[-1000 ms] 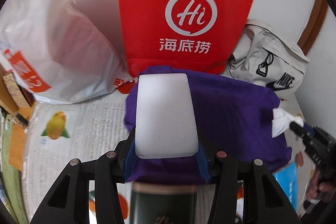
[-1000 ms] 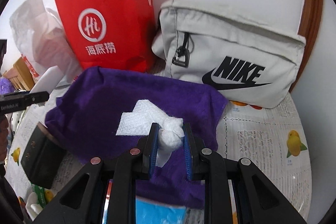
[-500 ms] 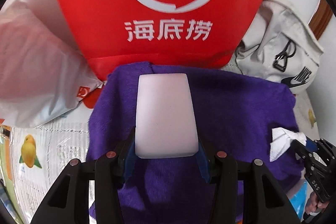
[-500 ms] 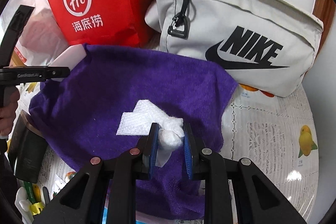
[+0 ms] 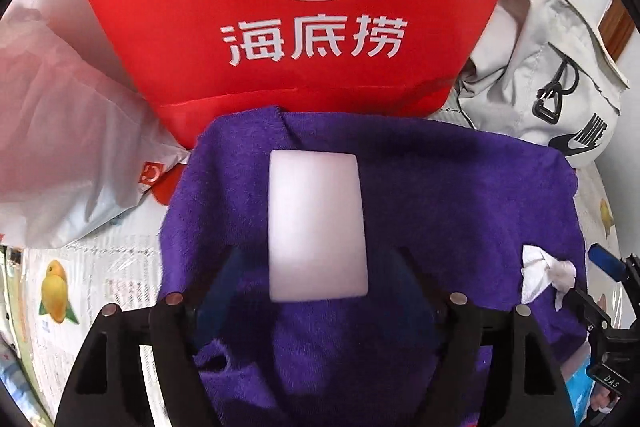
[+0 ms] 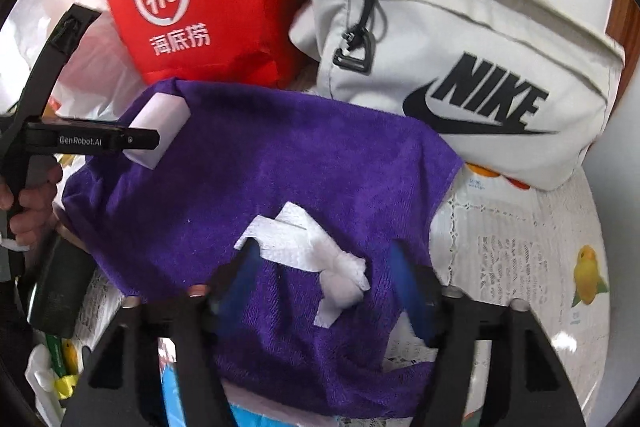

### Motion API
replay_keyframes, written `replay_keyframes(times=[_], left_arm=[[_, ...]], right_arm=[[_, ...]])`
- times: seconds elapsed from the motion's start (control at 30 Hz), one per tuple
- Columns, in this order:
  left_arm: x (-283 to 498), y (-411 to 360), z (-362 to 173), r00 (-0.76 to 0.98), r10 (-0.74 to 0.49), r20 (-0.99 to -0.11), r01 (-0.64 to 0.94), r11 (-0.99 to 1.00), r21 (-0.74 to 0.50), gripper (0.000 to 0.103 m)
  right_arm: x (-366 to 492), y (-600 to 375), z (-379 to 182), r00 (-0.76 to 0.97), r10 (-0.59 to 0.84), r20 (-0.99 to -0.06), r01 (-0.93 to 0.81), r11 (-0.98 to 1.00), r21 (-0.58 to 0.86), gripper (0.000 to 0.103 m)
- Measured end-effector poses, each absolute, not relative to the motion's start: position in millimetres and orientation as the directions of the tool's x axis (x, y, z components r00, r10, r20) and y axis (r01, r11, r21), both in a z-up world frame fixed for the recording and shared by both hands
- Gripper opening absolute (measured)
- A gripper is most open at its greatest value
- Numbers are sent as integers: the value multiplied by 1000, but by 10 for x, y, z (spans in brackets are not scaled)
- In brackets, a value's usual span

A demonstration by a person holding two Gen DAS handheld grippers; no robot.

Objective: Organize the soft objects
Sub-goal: 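Open the left tool to drop the sponge on the towel while the right tool releases the tissue, then grasp the white glove with the left tool while the right tool moves to the yellow pouch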

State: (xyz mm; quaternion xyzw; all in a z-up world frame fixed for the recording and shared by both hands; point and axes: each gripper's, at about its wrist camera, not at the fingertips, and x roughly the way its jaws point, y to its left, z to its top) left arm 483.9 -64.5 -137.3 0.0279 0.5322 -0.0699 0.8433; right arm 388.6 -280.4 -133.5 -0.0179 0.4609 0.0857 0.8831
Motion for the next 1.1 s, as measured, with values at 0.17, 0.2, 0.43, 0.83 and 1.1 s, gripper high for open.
replay_keyframes(times=[0.17,0.2,0.43,0.83,1.1], left_arm=[[4612,-546,-1161,451,-84,-889,124,992,-30,75],[4558,-533,-1120,458,-87,-885,121,992,-35,75],[3822,-382,-682,521,-180,-834,181,979,-99,75],[2564,37,-732,500,-173,-849,99,985,-143,75],[1810,29,-1062,449,-210,-868,118,977,-176,75]], right_arm=[[3739,-2789,-1173,577,140,-805,-157,986,59,68],[3701,-2790,-1141,582,142,-801,-154,986,62,68],[3287,-2746,-924,625,147,-767,-131,988,82,68],[2173,-2309,-729,625,216,-750,-207,972,107,68],[1543,-2247,-777,622,243,-744,-194,969,154,68]])
